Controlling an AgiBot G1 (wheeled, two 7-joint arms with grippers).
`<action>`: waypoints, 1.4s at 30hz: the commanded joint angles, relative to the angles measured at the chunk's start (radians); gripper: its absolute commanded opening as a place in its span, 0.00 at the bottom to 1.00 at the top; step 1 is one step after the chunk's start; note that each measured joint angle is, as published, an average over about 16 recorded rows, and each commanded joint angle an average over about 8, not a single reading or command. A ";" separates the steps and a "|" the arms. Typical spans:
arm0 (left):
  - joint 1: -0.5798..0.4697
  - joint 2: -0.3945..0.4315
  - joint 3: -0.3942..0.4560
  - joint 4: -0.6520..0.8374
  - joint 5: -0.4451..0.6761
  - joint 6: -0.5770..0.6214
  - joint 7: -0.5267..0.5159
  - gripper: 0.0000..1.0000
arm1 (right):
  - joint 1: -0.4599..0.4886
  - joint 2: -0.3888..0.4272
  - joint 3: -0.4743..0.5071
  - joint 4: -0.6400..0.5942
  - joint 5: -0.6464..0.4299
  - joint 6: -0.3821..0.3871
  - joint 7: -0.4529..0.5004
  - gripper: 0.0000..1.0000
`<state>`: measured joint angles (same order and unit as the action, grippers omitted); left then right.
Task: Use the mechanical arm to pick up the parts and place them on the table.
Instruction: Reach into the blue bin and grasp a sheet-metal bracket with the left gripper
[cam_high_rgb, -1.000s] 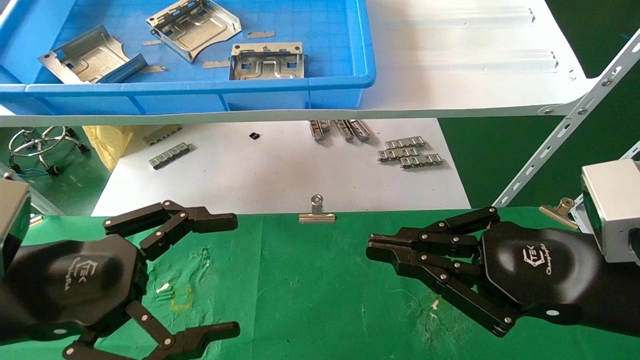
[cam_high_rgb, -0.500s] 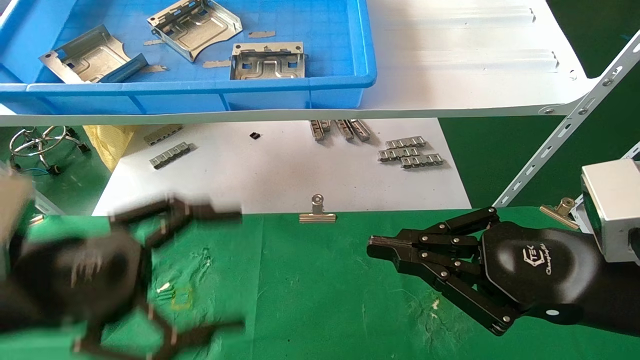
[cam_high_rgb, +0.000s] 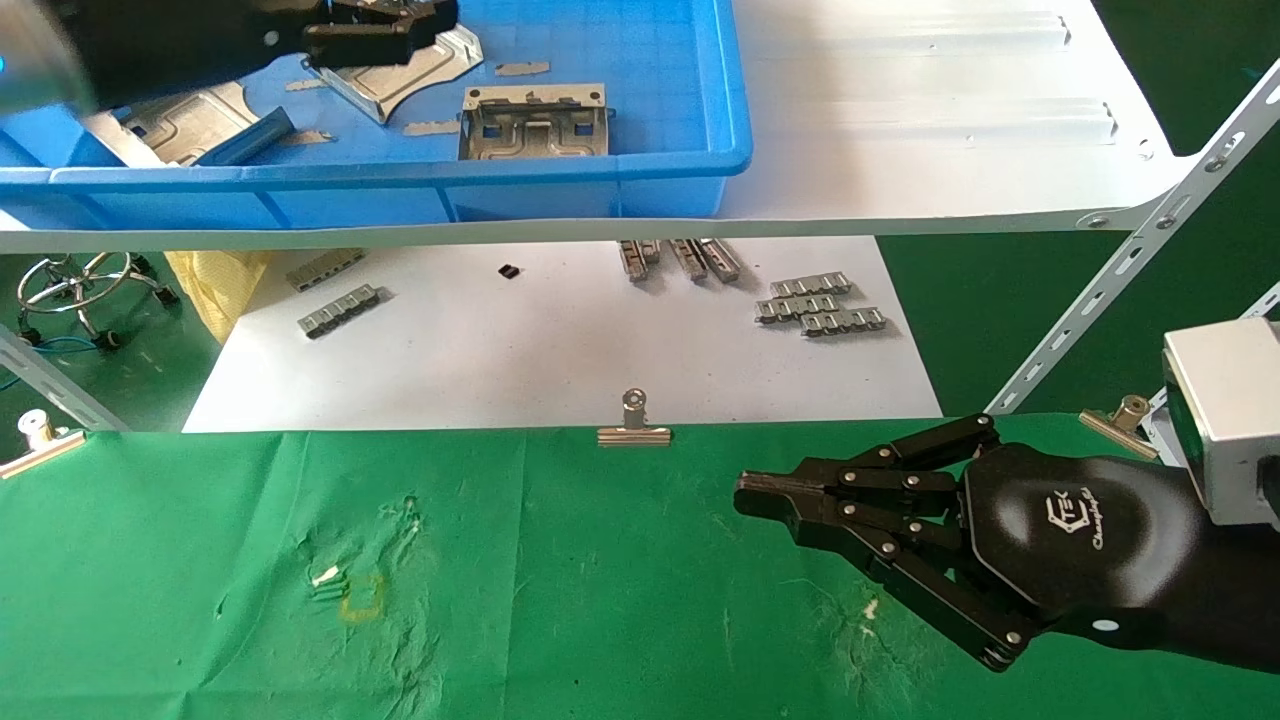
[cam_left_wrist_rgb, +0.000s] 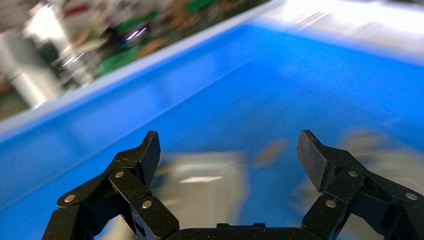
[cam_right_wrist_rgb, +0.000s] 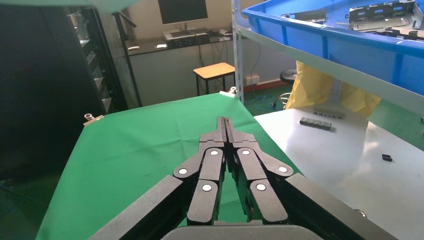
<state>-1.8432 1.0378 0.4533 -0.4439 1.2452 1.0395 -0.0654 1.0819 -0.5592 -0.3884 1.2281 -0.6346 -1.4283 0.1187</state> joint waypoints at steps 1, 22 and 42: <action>-0.076 0.062 0.024 0.128 0.065 -0.098 0.022 0.95 | 0.000 0.000 0.000 0.000 0.000 0.000 0.000 0.00; -0.220 0.135 0.074 0.426 0.149 -0.167 0.048 0.00 | 0.000 0.000 0.000 0.000 0.000 0.000 0.000 0.16; -0.218 0.137 0.076 0.440 0.152 -0.237 0.066 0.00 | 0.000 0.000 0.000 0.000 0.000 0.000 0.000 1.00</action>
<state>-2.0622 1.1741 0.5281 -0.0039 1.3959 0.8087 -0.0002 1.0819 -0.5591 -0.3884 1.2281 -0.6346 -1.4283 0.1187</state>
